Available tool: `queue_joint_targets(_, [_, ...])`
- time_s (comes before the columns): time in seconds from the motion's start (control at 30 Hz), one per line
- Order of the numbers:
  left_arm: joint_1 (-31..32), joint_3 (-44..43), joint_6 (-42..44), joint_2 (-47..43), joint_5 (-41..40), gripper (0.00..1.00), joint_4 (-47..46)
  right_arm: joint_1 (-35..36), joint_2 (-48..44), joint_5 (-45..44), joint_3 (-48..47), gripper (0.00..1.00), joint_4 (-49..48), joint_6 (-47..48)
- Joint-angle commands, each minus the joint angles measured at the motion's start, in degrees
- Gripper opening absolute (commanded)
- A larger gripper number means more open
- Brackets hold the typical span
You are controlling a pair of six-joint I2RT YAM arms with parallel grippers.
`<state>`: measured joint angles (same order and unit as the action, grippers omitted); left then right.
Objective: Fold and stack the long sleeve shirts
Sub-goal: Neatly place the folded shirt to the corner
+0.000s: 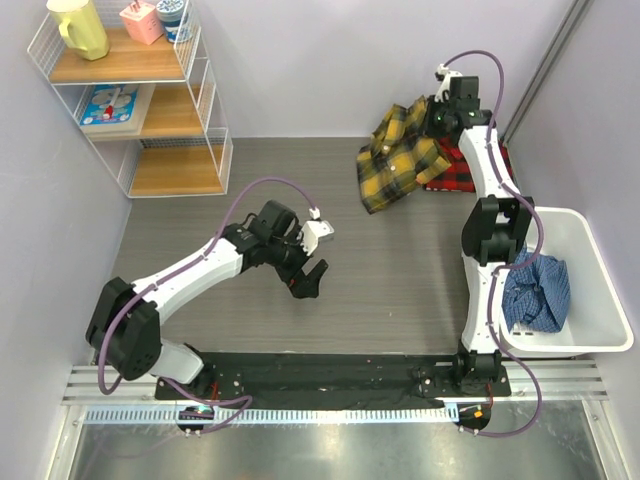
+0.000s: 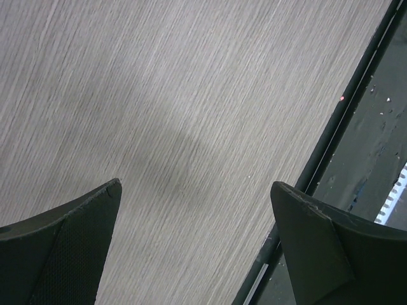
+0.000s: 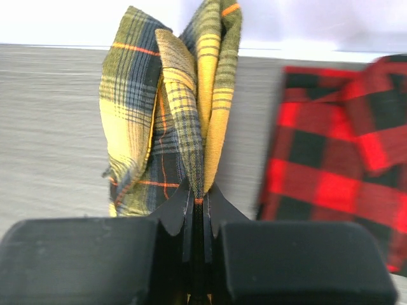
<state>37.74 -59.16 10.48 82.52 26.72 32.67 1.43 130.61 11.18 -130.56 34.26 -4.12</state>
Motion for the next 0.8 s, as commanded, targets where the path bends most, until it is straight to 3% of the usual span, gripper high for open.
queue_joint_targets(0.0, [-0.29,1.23,0.06,-2.89,-0.7,1.0,0.29,-0.64,-0.88,-4.94,-7.5,0.01,0.54,6.58])
queue_joint_targets(0.33, [-0.29,2.29,0.95,-3.07,1.58,1.0,0.21,-2.84,-3.69,-6.52,-9.45,0.01,0.72,12.47])
queue_joint_targets(0.77, [-0.29,2.56,2.09,-2.63,2.02,1.0,0.12,-2.84,-7.47,-6.08,-11.47,0.01,0.46,12.65])
